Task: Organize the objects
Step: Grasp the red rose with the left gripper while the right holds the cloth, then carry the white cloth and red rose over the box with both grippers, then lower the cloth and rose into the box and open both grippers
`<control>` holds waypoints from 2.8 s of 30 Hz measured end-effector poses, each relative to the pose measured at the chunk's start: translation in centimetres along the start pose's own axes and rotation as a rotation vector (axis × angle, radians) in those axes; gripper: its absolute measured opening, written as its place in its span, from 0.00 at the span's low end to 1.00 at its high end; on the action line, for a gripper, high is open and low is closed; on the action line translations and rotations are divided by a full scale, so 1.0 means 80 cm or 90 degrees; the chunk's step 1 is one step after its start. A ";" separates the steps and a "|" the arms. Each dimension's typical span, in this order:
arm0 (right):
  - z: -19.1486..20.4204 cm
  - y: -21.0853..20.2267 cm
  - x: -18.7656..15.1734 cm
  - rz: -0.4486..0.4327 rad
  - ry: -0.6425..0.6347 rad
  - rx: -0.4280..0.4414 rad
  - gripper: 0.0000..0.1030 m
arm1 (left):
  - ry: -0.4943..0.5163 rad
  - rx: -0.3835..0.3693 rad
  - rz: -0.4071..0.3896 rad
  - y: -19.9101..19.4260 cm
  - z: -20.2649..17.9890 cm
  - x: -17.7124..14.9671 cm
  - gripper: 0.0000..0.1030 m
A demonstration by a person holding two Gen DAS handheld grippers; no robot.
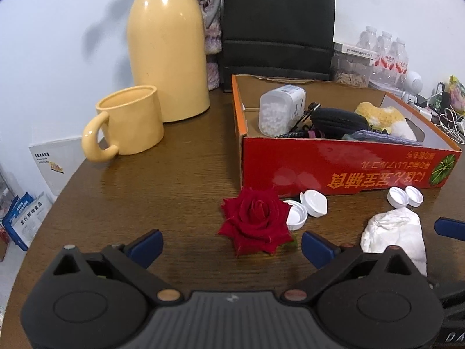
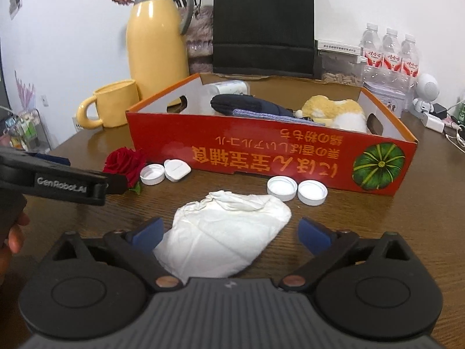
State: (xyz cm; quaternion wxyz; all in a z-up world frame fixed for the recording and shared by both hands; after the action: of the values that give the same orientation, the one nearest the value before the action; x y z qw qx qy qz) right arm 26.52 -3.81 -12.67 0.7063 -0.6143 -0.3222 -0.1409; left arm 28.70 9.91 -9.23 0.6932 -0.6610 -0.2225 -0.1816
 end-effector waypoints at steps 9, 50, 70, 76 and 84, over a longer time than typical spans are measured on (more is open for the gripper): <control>0.009 0.029 0.005 0.040 0.003 -0.025 1.00 | 0.005 -0.077 -0.012 0.007 -0.006 0.003 0.33; -0.043 -0.072 0.039 -0.117 0.005 0.026 0.47 | -0.007 -0.065 -0.130 -0.092 -0.089 0.040 0.31; -0.114 -0.003 0.148 -0.148 0.020 0.007 0.47 | -0.030 -0.065 -0.139 -0.018 -0.124 0.166 0.31; -0.123 0.025 0.162 -0.130 0.019 0.010 0.47 | -0.022 -0.059 -0.131 0.004 -0.124 0.182 0.31; -0.127 0.046 0.167 -0.107 0.011 0.009 0.65 | -0.009 -0.024 -0.132 0.014 -0.121 0.191 0.37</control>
State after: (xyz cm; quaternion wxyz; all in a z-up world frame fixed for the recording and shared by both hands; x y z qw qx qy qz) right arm 41.63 -10.19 -7.52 0.6991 -0.5788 -0.3677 -0.2027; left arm 42.72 0.96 -2.09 0.6562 -0.6490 -0.2913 -0.2517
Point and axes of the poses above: each gripper's, at about its wrist camera, not at the fingertips, and y roughly the way its jaws point, z to its left, x to its top, the point moved 7 cm from there along y, roughly the way its jaws point, and after that the axes turned 15 degrees about z, right-handed, at the moved point
